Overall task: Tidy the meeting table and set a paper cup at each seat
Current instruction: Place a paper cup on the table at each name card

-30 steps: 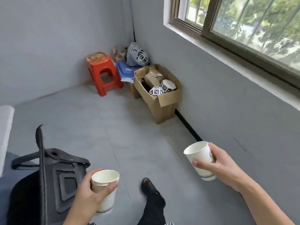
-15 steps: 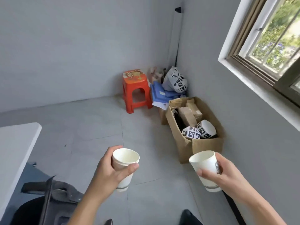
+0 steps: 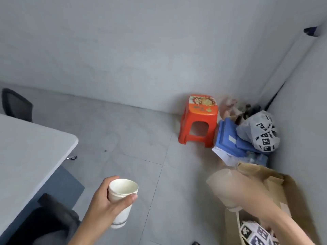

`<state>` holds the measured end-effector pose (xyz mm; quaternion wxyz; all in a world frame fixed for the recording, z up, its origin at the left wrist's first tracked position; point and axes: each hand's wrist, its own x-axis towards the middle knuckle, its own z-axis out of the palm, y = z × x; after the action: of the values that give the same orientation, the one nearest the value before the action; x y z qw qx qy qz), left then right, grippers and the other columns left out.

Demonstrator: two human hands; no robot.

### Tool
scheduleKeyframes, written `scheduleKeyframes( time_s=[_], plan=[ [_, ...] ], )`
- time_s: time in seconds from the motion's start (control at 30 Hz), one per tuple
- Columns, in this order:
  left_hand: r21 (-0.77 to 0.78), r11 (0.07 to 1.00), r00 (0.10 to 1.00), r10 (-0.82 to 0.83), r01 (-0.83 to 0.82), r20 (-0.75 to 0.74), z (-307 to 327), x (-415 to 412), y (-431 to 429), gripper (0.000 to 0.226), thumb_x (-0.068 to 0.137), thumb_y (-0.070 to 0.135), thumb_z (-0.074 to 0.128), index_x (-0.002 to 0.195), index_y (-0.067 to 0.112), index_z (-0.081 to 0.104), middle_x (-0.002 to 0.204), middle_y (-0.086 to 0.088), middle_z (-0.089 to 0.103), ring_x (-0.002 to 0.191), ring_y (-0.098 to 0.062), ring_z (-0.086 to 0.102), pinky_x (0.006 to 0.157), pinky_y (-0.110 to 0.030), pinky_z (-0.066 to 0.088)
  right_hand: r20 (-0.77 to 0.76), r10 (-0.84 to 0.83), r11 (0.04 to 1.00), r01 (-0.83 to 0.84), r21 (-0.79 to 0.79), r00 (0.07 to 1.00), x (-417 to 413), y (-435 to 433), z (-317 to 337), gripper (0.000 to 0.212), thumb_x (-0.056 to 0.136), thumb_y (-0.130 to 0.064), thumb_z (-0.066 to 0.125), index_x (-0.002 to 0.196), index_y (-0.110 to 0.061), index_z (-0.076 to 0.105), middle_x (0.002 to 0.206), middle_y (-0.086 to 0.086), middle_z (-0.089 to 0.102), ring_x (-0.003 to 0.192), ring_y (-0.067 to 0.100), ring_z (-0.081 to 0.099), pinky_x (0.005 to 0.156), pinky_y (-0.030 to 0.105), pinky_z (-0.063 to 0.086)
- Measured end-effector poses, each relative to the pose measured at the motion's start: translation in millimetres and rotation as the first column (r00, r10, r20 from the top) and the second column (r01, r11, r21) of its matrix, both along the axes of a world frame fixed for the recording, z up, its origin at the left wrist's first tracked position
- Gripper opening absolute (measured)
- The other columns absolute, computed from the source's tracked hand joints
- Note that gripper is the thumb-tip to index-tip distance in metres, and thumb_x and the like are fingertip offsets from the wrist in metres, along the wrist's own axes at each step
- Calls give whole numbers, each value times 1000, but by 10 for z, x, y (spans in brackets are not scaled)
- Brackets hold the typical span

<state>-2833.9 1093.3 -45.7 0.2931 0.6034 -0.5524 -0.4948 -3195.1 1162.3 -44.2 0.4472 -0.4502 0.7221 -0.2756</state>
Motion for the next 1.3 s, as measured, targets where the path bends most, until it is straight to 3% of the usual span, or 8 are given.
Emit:
scheduleKeyframes(
  time_s=[0.17,0.37,0.5,0.6,0.77,1.03,1.17,1.3],
  plan=[
    [44,966,967,254,-254,20,-75,112,-255,69,41,47,85,103,33,60,96,19,70,82,1,66,73,-19,49,-23,276,961,-276,-17,961,82,-1435,106,48,62,-45,86,100,-30,62,89,-2,70,81,16,69,67,31,60],
    [84,867,871,487,-490,62,-158,582,-926,77,32,54,80,102,28,61,100,0,67,90,-17,64,75,-30,50,-4,478,879,-477,3,879,712,-2667,-142,55,55,-53,85,98,-26,64,88,-2,72,80,17,69,75,40,58],
    [37,816,816,575,-577,54,-12,871,-1570,71,34,54,79,100,33,59,98,2,66,87,-12,64,71,-25,49,66,594,799,-597,69,802,1201,-3295,-120,42,65,-35,87,98,-24,63,76,-17,70,68,-2,64,65,14,52],
    [10,796,796,605,-605,29,137,1062,-2104,64,43,48,84,100,34,58,96,3,67,80,-5,64,68,-20,48,71,663,742,-667,65,745,1513,-3942,15,50,63,-39,87,104,-28,62,87,-10,72,79,5,68,73,23,55],
    [-7,773,770,633,-634,77,239,1378,-2622,76,40,58,79,107,33,56,98,1,67,86,-7,64,70,-20,50,57,694,717,-697,31,717,1964,-4873,50,38,69,-28,86,99,-27,63,85,-15,72,74,3,68,67,20,52],
    [35,486,485,862,-873,147,63,1893,-3128,80,36,56,79,107,28,57,101,0,67,89,-12,64,70,-21,48,110,860,497,-867,50,499,3124,-6398,-143,43,69,-35,84,104,-32,60,94,-5,71,86,13,68,68,23,55],
    [14,359,356,918,-933,174,185,2061,-3441,67,54,33,88,112,30,54,102,4,66,93,-13,62,76,-29,49,126,919,371,-928,43,374,3827,-7024,-180,45,69,-36,84,107,-31,59,98,-2,69,89,16,67,63,23,56],
    [43,178,183,965,-983,187,207,2078,-3384,60,66,24,86,115,28,52,101,4,65,90,-10,63,71,-22,47,128,976,173,-984,36,176,4591,-7265,-137,42,70,-36,83,103,-34,58,97,-3,68,87,15,66,56,18,53]
  ],
)
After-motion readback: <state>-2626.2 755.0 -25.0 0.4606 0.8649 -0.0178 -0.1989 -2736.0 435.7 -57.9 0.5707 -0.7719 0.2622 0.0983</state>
